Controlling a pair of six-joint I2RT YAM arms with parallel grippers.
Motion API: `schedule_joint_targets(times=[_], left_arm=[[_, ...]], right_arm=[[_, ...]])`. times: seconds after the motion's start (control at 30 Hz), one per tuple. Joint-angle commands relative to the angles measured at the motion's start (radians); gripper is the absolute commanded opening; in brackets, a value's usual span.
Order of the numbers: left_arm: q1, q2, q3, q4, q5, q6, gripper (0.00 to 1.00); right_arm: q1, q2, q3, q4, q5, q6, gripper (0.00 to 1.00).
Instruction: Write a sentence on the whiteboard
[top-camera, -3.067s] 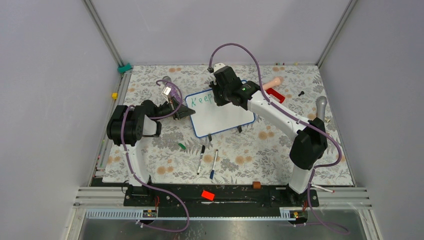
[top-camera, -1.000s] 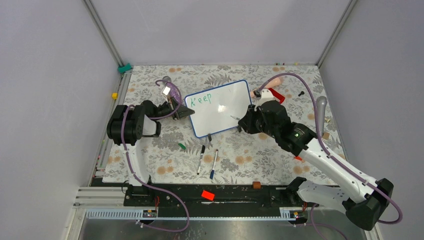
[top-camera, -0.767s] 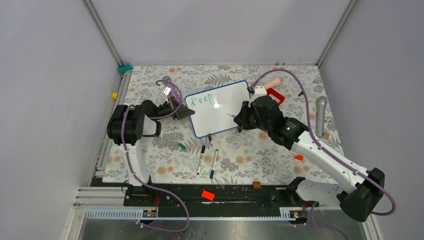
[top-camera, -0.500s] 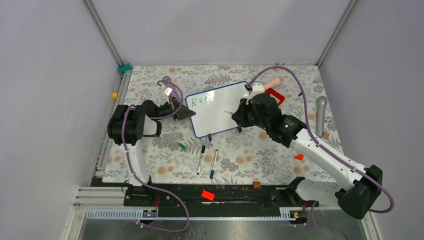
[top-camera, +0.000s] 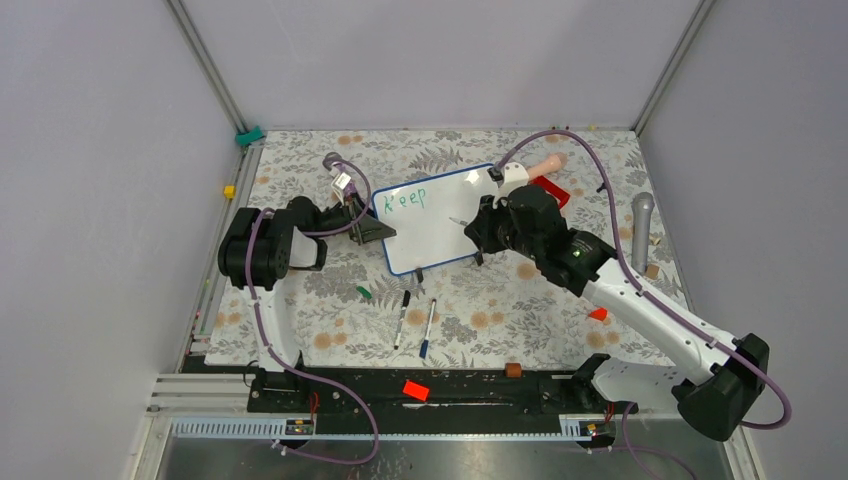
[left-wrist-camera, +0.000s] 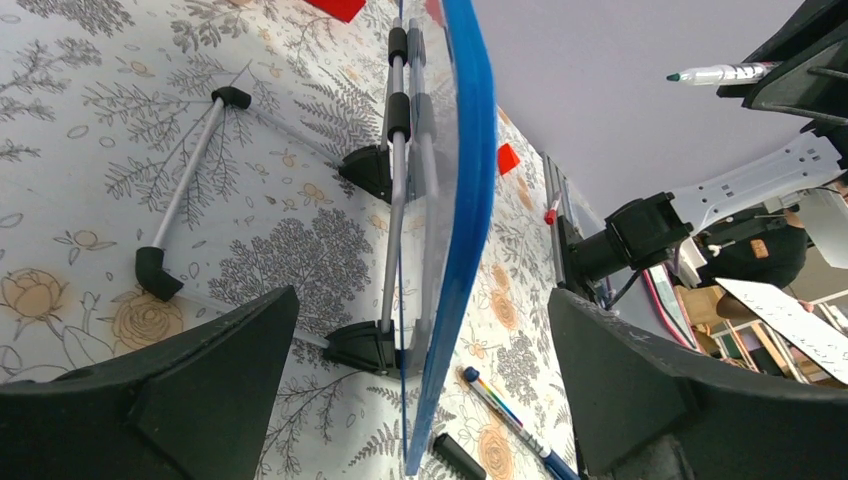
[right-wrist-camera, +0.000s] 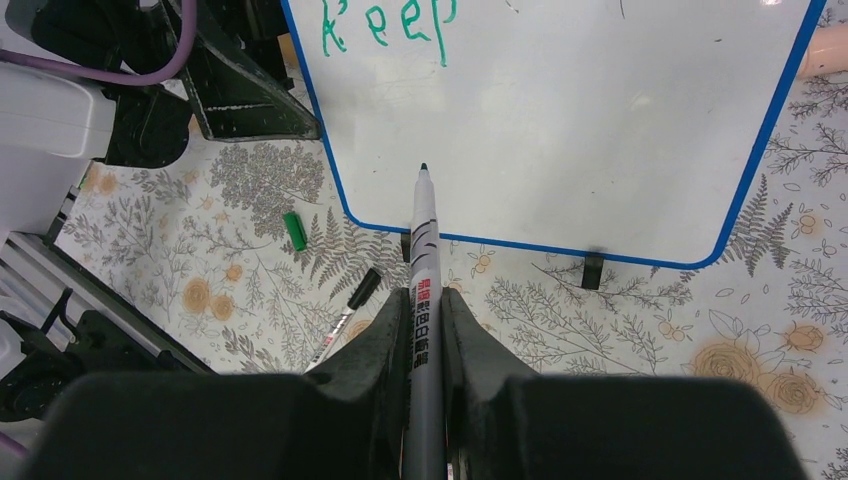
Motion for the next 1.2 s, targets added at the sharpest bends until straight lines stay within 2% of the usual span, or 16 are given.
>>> schedule_joint_targets(times=[0.0, 0.2, 0.27, 0.43, 0.63, 0.77, 1.17], left_arm=[[0.012, -0.042, -0.028, 0.041, 0.016, 0.023, 0.99], [0.035, -0.172, -0.170, 0.024, -0.132, 0.147, 0.98], [0.035, -0.162, -0.153, 0.006, -0.122, 0.149, 0.99], [0.037, -0.080, -0.095, 0.036, -0.100, 0.037, 0.98], [0.042, -0.142, -0.125, -0.028, -0.131, 0.078, 0.91], [0.044, -0.122, -0.109, 0.036, -0.094, 0.026, 0.98], [0.046, -0.191, -0.165, 0.037, -0.126, 0.064, 0.98]], right_arm=[[-0.001, -0.034, 0.019, 0.024, 0.016, -0.033, 0.00], [-0.002, -0.037, 0.009, 0.034, -0.001, -0.030, 0.00], [-0.002, -0.045, 0.005, 0.036, 0.000, -0.036, 0.00], [-0.001, -0.063, -0.004, 0.037, 0.002, -0.049, 0.00], [-0.002, -0.085, -0.028, 0.056, -0.013, -0.046, 0.00], [-0.002, -0.101, -0.048, 0.072, -0.018, -0.048, 0.00], [-0.001, -0.133, -0.064, 0.072, 0.010, -0.097, 0.00]])
